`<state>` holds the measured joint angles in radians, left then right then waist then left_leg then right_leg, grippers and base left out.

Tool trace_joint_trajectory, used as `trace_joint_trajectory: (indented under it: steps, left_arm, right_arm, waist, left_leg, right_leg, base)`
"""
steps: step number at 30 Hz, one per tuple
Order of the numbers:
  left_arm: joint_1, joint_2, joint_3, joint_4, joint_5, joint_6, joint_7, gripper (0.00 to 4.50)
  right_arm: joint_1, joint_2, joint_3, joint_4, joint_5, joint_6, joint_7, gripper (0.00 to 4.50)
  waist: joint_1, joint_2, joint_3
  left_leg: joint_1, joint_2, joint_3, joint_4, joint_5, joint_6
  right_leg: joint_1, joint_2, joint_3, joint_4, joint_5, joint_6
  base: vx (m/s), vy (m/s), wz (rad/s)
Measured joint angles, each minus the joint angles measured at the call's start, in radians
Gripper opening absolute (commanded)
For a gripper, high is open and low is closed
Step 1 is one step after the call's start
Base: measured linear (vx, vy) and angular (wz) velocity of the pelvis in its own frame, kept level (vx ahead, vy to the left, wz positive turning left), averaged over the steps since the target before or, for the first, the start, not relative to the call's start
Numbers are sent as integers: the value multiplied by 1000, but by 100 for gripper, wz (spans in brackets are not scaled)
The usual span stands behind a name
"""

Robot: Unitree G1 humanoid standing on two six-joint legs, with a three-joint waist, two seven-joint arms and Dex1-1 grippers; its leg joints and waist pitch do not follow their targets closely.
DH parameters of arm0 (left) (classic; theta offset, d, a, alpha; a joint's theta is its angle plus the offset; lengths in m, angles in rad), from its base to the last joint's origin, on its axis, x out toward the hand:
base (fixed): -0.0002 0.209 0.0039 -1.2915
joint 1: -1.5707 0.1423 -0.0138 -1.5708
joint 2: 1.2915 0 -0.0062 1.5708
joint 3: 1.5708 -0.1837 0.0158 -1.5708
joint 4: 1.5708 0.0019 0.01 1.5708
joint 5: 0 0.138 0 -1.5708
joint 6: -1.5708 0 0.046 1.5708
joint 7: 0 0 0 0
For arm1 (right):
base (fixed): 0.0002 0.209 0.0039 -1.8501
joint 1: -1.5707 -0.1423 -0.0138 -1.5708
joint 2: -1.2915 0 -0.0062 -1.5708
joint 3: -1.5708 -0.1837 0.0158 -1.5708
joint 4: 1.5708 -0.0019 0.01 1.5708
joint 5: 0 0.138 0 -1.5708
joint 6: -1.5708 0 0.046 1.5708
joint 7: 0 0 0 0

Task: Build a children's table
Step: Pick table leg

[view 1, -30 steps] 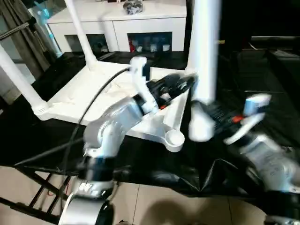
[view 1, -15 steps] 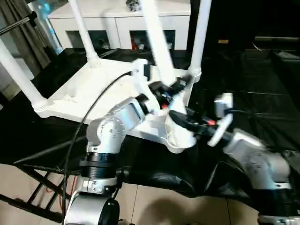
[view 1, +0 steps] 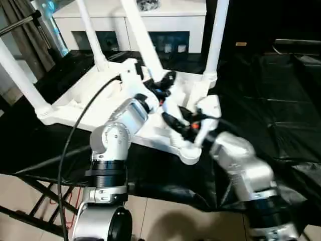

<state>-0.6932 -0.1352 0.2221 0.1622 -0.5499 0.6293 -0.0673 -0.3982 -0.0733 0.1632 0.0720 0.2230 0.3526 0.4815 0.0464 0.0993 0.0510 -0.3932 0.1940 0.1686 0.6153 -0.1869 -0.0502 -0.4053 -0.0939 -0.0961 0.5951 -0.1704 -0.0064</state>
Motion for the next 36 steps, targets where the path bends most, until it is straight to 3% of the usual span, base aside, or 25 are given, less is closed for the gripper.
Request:
trace_joint_trajectory:
  steps: [10, 11, 16, 21, 27, 31, 36]
  left_arm:
    - [0, 2, -14, -12, 16, -27, -11, 186]
    - [0, 9, -24, -12, 18, -27, -22, 186]
    - [-1, 83, -114, -12, -12, 14, -229, 185]
    - [-1, 170, -136, -21, -98, 99, -439, 185]
    - [-21, 208, -131, -19, -214, 149, -648, 185]
    - [-26, 232, -147, -23, -243, 174, -746, 185]
    - [-26, 234, -161, -31, -257, 180, -792, 185]
  right_arm:
    - [-10, 13, -5, 12, -12, -26, -3, 187]
    - [-11, 10, -21, 8, 11, -6, 8, 257]
    - [-81, -99, -124, -33, 220, 206, 169, 279]
    - [-82, -291, -134, -49, 373, 418, 435, 325]
    - [-94, -428, -77, -49, 439, 509, 663, 379]
    - [-114, -450, -64, -51, 452, 536, 720, 409]
    - [-125, -448, -45, -51, 450, 538, 727, 409]
  waist:
    - [-5, 0, 0]
    - [-6, 1, 0]
    - [-2, 2, 0]
    - [-1, 1, 0]
    - [9, 0, 0]
    - [13, -3, 0]
    - [15, -8, 0]
  left_leg:
    - [0, 0, 0, -1, 0, 1]
    - [0, 0, 0, -1, 0, 1]
    - [1, -1, 0, 0, 1, 2]
    - [3, 0, 1, 0, 2, 2]
    - [4, 0, 2, 1, 2, 2]
    - [5, 0, 2, 2, 2, 2]
    - [5, 0, 3, 3, 2, 2]
  right_leg:
    - [0, 0, 0, 0, 0, 0]
    - [0, 0, 0, 0, 1, 0]
    - [1, 0, 1, -1, 2, 0]
    - [1, 0, 1, 1, 2, 0]
    - [2, 0, 2, 3, 3, 0]
    - [2, 0, 3, 5, 3, 0]
    - [2, 0, 4, 5, 3, 0]
  base:
    - [0, 0, 0]
    - [0, 0, 0]
    - [0, 0, 0]
    - [0, 0, 0]
    - [0, 0, 0]
    - [0, 0, 0]
    - [0, 0, 0]
